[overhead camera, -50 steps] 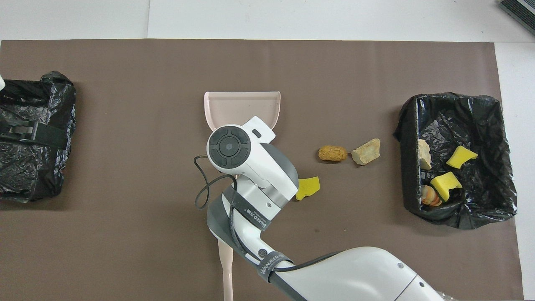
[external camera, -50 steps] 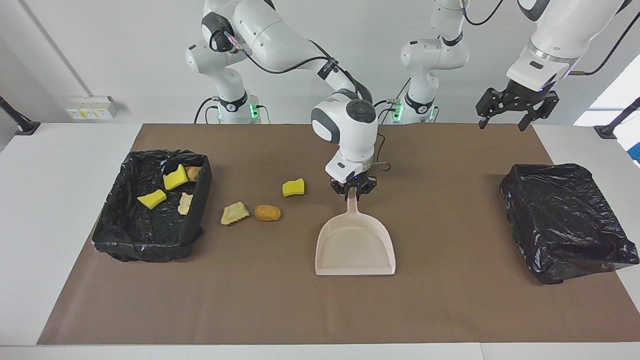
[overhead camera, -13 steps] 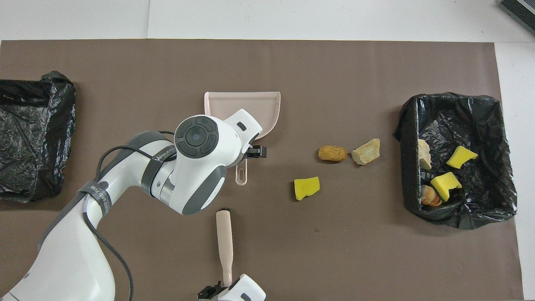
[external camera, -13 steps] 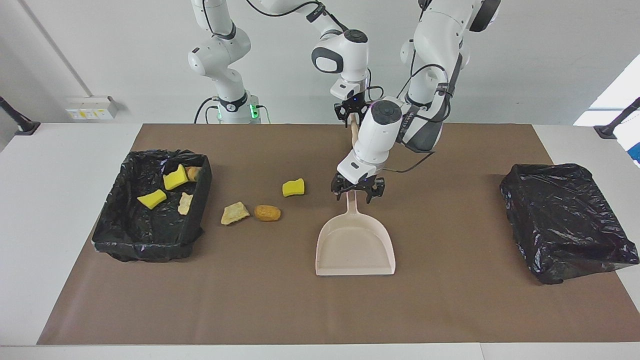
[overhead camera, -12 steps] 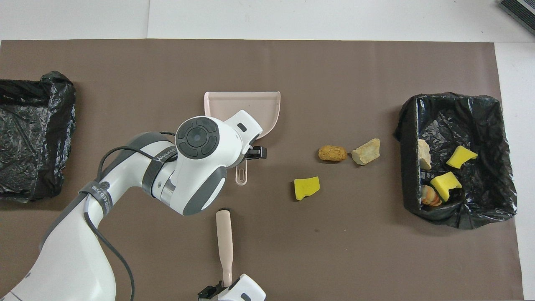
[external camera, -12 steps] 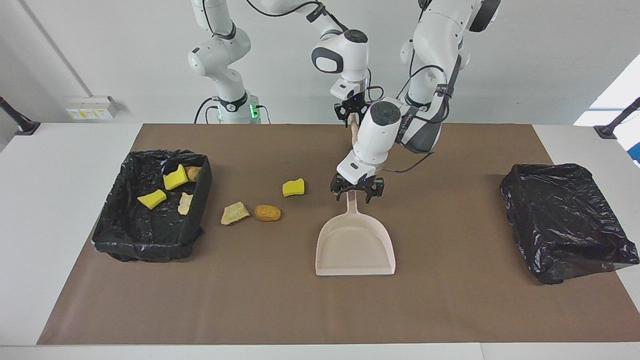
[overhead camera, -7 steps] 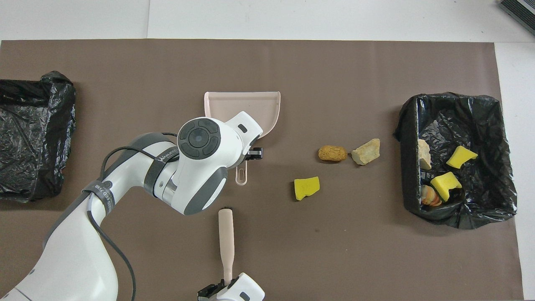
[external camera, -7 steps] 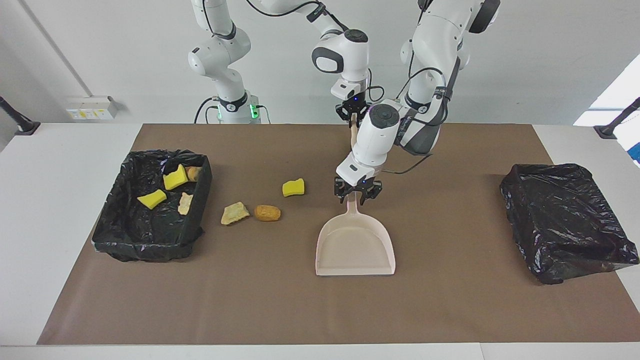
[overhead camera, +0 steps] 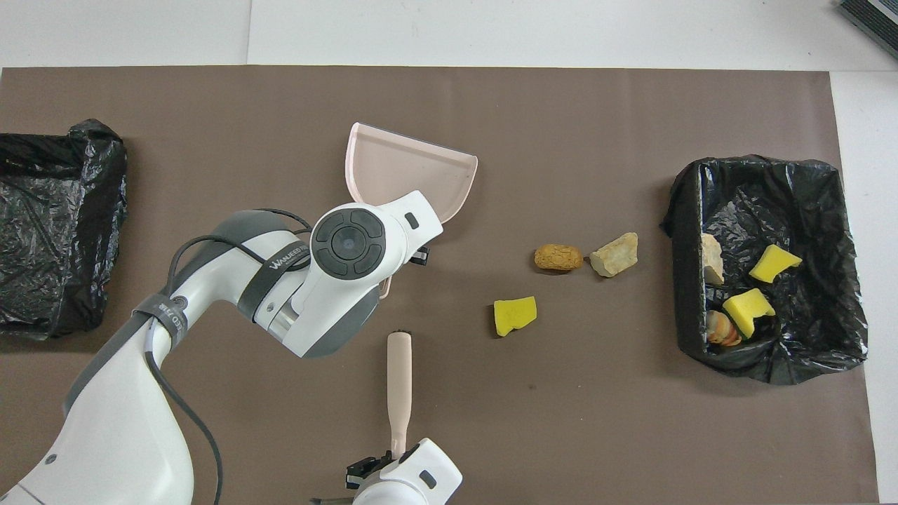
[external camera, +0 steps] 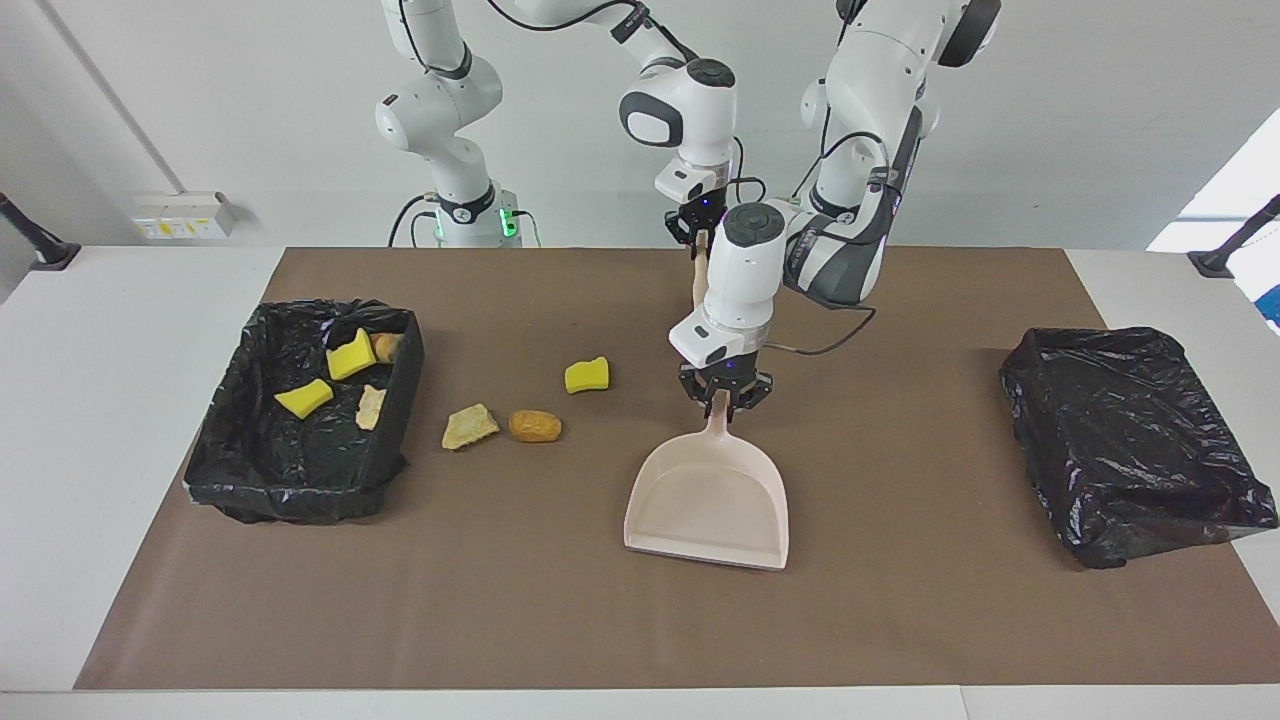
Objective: Sweep and dump trash in bin
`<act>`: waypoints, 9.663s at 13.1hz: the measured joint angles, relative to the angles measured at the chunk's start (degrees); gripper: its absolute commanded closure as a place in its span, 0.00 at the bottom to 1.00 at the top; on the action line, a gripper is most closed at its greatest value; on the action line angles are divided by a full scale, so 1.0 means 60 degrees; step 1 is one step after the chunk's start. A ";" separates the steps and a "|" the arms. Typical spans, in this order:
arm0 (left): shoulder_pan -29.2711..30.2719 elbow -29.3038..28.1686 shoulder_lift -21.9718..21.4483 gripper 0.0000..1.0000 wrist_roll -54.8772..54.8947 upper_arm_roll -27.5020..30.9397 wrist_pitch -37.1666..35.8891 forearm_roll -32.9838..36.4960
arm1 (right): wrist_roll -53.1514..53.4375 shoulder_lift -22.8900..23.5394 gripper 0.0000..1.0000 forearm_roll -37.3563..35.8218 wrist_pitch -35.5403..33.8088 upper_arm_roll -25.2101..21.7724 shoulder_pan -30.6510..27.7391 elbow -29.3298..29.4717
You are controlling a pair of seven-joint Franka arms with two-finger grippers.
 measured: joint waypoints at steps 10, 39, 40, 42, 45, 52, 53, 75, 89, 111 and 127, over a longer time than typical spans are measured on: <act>0.1077 -0.0096 -0.1421 1.00 0.9758 0.0039 -0.3490 0.0013 | -0.5785 -0.2174 1.00 0.0516 -0.2158 -0.0166 -0.3995 -0.0493; 0.0936 -0.3864 -0.4005 1.00 0.9393 -0.1486 -0.3923 -0.1461 | -0.7304 0.0586 1.00 0.1890 0.0139 -0.0011 -0.4267 -0.0071; 0.0941 -0.3868 -0.4004 1.00 0.9400 -0.1482 -0.3918 -0.1461 | -0.7286 0.0734 1.00 0.2218 0.0273 -0.0006 -0.3907 0.0026; 0.0963 -0.3889 -0.4001 1.00 0.9428 -0.1465 -0.3915 -0.1461 | -0.7275 0.0860 1.00 0.3137 0.0276 0.0039 -0.3461 0.0124; 0.1054 -0.3898 -0.4000 1.00 0.9504 -0.1456 -0.3877 -0.1461 | -0.7665 0.0867 1.00 0.4614 -0.0591 0.0574 -0.3253 0.0711; 0.1254 -0.3934 -0.3937 1.00 1.0209 -0.1419 -0.3601 -0.1461 | -0.8607 -0.0452 1.00 0.3888 -0.4144 0.0441 -0.4781 0.1541; 0.1261 -0.3935 -0.3935 1.00 1.0228 -0.1419 -0.3598 -0.1461 | -0.8635 -0.0496 1.00 0.3585 -0.4129 0.0438 -0.4953 0.1420; 0.1362 -0.3931 -0.4036 1.00 1.2823 -0.0335 -0.3228 -0.1456 | -0.7723 -0.0193 1.00 0.3091 -0.2985 0.0478 -0.4659 0.1246; 0.1438 -0.0365 -0.3617 1.00 2.0327 0.7743 -0.3278 -0.1927 | -0.2754 0.0813 1.00 0.2037 -0.1707 0.0678 -0.1410 0.1470; 0.1666 0.3098 -0.0318 1.00 2.1721 0.8104 -0.2213 0.4911 | -0.2548 0.1488 0.00 0.1916 -0.2278 0.0559 -0.1532 0.2857; 0.1622 0.3142 -0.0883 1.00 1.7003 0.4199 -0.5416 0.2317 | -0.9978 0.1030 0.00 0.0917 -0.6923 0.0390 -0.6081 0.6180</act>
